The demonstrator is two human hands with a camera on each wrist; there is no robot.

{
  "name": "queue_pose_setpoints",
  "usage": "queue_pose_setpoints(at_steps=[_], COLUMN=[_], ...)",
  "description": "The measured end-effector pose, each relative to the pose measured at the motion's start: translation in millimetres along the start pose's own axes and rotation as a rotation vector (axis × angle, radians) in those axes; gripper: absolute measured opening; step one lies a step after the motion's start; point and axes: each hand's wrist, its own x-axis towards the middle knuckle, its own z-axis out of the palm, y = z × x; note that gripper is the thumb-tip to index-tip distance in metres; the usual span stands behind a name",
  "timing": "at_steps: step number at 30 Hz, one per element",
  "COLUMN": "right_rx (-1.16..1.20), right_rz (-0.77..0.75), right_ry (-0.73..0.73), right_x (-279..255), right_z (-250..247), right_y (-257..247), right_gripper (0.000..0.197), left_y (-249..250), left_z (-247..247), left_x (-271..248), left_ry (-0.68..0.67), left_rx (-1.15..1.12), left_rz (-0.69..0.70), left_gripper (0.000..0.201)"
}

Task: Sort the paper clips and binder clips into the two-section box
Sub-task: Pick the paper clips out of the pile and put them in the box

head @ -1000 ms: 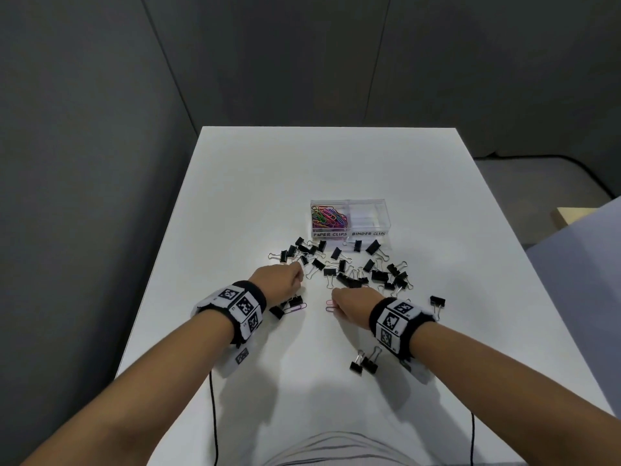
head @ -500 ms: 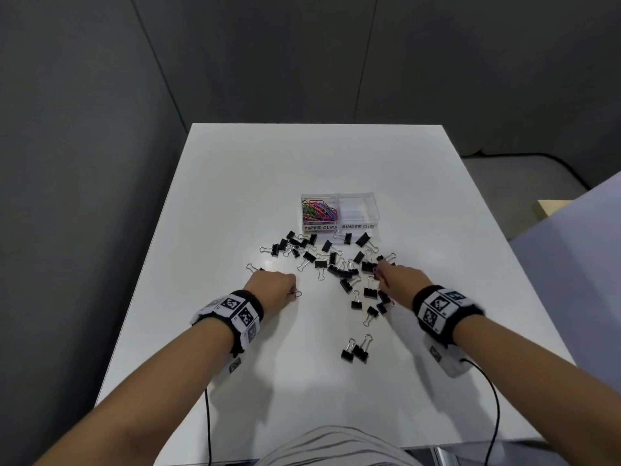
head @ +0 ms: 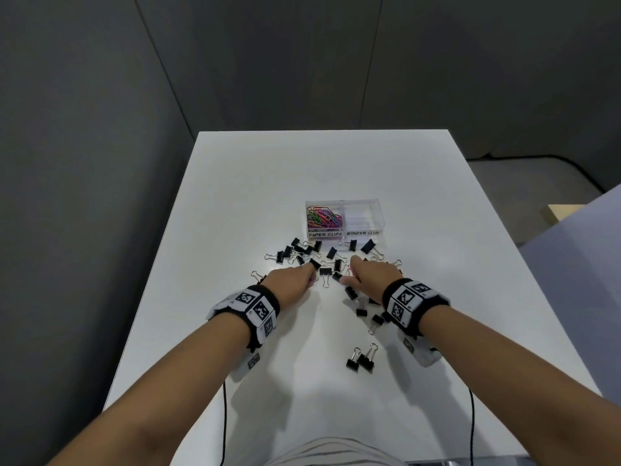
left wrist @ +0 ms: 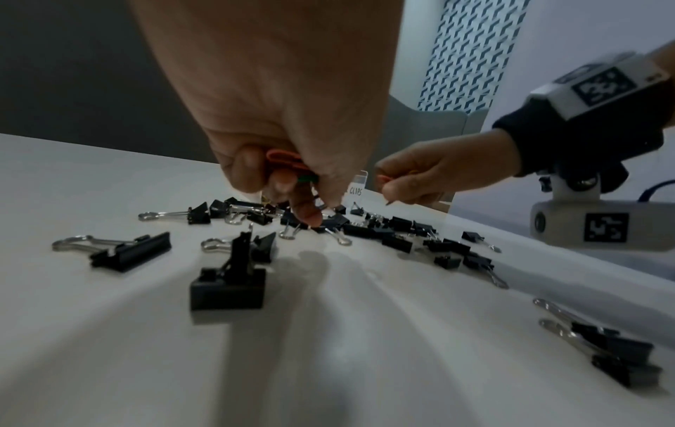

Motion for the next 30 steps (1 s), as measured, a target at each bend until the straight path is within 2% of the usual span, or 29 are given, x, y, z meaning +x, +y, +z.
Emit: queue_pose_setpoints(at_steps=[3,9,13,19,25,30], right_rx=[0.05,0.087,0.047,0.001,-0.005,0.057], right_rz=[-0.003,-0.015,-0.046,-0.101,-0.082,-0.038], right_ry=[0.039,0.06,0.038,0.079,0.057,0.092], right_x=[5.3,10.6,14.0,10.6,2.0,0.8], right_z=[0.9,5.1,9.5,15.7,13.2,9.2], right_y=[2.0,8.4,12.0,24.1,42.7,46.5], right_gripper=[0.041,0.04,0.039,0.027,0.029,0.032], left_y=[5.6,22.8,29.6,36.2,36.7,22.6], left_z=[-3.2,-3.2,-1.3,-1.5,-0.5,-5.0], left_x=[10.3,33.8,47.5,55.4,56.8,40.0], left_ry=[-0.023,0.006,0.02,-0.04,-0.045,-0.016], left_rx=[-0.031,-0.025,0.097,0.329,0.405,0.351], left_rz=[-0.021,-0.008,0.028,0.156,0.192,0.17], left_gripper=[0.028,0.028,0.042,0.026,0.021,0.024])
